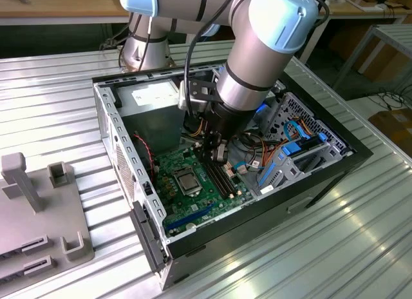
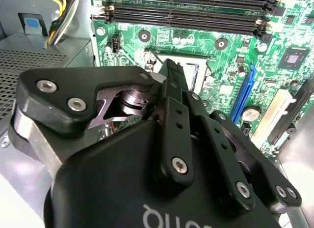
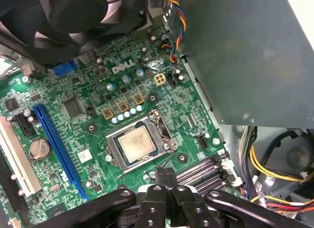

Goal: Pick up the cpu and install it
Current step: 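Install the first cpu locking lever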

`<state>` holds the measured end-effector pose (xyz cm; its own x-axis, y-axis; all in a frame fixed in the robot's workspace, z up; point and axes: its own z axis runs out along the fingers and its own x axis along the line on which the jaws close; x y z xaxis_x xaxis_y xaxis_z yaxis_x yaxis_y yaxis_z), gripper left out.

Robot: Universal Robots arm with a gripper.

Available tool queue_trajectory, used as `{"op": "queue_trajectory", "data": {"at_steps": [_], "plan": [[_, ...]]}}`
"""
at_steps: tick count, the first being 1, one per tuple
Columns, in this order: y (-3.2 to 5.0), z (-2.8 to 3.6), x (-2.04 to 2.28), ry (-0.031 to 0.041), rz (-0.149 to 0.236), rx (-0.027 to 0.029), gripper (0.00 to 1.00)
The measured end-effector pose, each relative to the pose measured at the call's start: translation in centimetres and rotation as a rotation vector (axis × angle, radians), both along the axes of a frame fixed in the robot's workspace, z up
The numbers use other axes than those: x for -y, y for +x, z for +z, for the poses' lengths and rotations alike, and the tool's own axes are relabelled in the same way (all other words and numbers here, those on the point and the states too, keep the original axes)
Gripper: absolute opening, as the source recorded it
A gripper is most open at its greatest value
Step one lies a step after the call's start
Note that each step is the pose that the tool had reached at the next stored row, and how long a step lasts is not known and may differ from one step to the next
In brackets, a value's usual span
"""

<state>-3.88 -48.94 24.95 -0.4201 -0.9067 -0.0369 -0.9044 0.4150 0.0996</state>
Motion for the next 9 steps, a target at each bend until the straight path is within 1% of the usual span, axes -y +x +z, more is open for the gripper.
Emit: {"op": "queue_trajectory", "data": {"at_steps": [4,9], "plan": [[0.00,-0.43,0.16,-0.0005,0.011,0.0000,0.11],[-0.03,-0.49,0.60,-0.0019,0.026,0.0000,0.11]]}}
